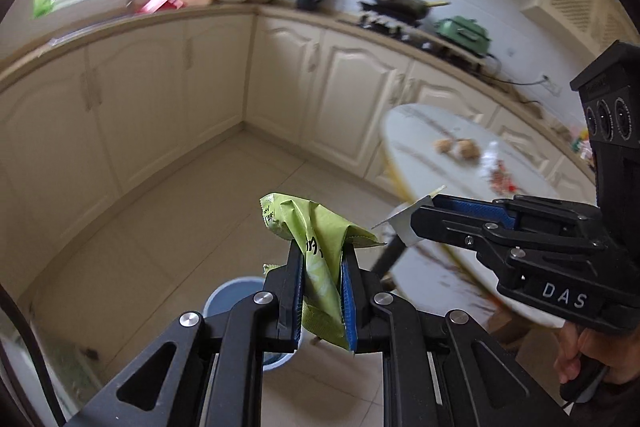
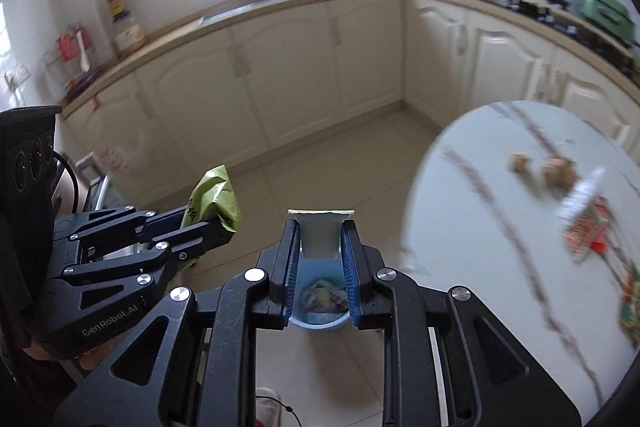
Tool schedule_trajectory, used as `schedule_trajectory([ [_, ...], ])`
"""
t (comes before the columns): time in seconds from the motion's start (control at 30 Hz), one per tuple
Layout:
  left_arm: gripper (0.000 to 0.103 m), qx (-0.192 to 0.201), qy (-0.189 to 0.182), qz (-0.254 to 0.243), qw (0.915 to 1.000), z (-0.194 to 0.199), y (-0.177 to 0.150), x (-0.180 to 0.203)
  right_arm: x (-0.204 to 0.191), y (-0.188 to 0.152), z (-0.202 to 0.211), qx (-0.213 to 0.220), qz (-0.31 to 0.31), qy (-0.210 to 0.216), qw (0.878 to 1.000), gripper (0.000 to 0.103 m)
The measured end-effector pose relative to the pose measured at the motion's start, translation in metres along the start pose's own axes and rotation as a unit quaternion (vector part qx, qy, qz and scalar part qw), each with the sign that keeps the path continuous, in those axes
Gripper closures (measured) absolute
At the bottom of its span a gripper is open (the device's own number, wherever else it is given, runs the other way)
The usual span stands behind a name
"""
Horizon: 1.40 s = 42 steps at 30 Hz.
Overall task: Collect trash
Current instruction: 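Carry the white cup and green packet over the blue bucket and open both grippers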
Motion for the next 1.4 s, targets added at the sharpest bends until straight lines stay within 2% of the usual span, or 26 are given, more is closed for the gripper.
schedule_trajectory([
  [0.13, 0.091, -0.045, -0.001, 0.043, 0.9981, -0.024, -0.035, -0.044, -0.028, -0.018, -0.077, -0.058, 0.018, 0.012, 0.998, 0.083],
  [0.3, 0.091, -0.119, -0.007, 0.08, 0.9897, -0.077, -0.087, -0.079, -0.024, -0.051, -0.175, -0.138, 0.016, 0.009, 0.99, 0.083],
  [0.53, 0.09, -0.192, -0.016, 0.106, 0.9756, -0.135, -0.132, -0.103, 0.006, -0.082, -0.258, -0.198, -0.01, 0.002, 0.98, 0.082],
  [0.6, 0.089, -0.208, -0.015, 0.108, 0.9721, -0.147, -0.14, -0.11, 0.017, -0.086, -0.269, -0.205, -0.018, -0.003, 0.979, 0.075],
  [0.67, 0.086, -0.221, -0.016, 0.115, 0.9684, -0.157, -0.147, -0.115, 0.025, -0.087, -0.275, -0.208, -0.025, -0.009, 0.978, 0.066],
  [0.8, 0.077, -0.243, -0.003, 0.122, 0.9624, -0.172, -0.148, -0.125, 0.043, -0.09, -0.279, -0.211, -0.035, -0.011, 0.977, 0.061],
  [0.87, 0.064, -0.246, -0.006, 0.13, 0.9603, -0.179, -0.144, -0.128, 0.049, -0.089, -0.278, -0.209, -0.038, -0.013, 0.977, 0.06],
  [0.9, 0.052, -0.246, -0.005, 0.133, 0.9602, -0.179, -0.139, -0.127, 0.05, -0.088, -0.277, -0.208, -0.04, -0.013, 0.977, 0.06],
  [0.93, 0.047, -0.245, -0.006, 0.134, 0.9602, -0.18, -0.136, -0.126, 0.051, -0.087, -0.275, -0.207, -0.043, -0.013, 0.977, 0.059],
  [1.0, 0.047, -0.243, -0.005, 0.14, 0.9599, -0.193, -0.122, -0.119, 0.052, -0.083, -0.268, -0.201, -0.043, -0.014, 0.979, 0.059],
  [1.07, 0.046, -0.243, 0.003, 0.146, 0.9588, -0.189, -0.123, -0.118, 0.049, -0.082, -0.265, -0.197, -0.044, -0.012, 0.979, 0.059],
  [1.2, 0.045, -0.22, 0.022, 0.158, 0.9623, -0.159, -0.114, -0.108, 0.041, -0.076, -0.246, -0.187, -0.041, -0.007, 0.982, 0.057],
  [1.4, 0.039, -0.161, 0.086, 0.161, 0.9698, -0.075, -0.102, -0.099, 0.007, -0.062, -0.199, -0.151, -0.017, 0.001, 0.988, 0.047],
])
Point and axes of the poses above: each gripper's, at about its wrist camera, not at the fingertips, and z roughly against the way its jaws point, x to its right, y to its top, the point moved 7 cm from there along -z, roughly the way its jaws point, and after that the axes turned 6 degrees about -z, right-handed, at the moved point
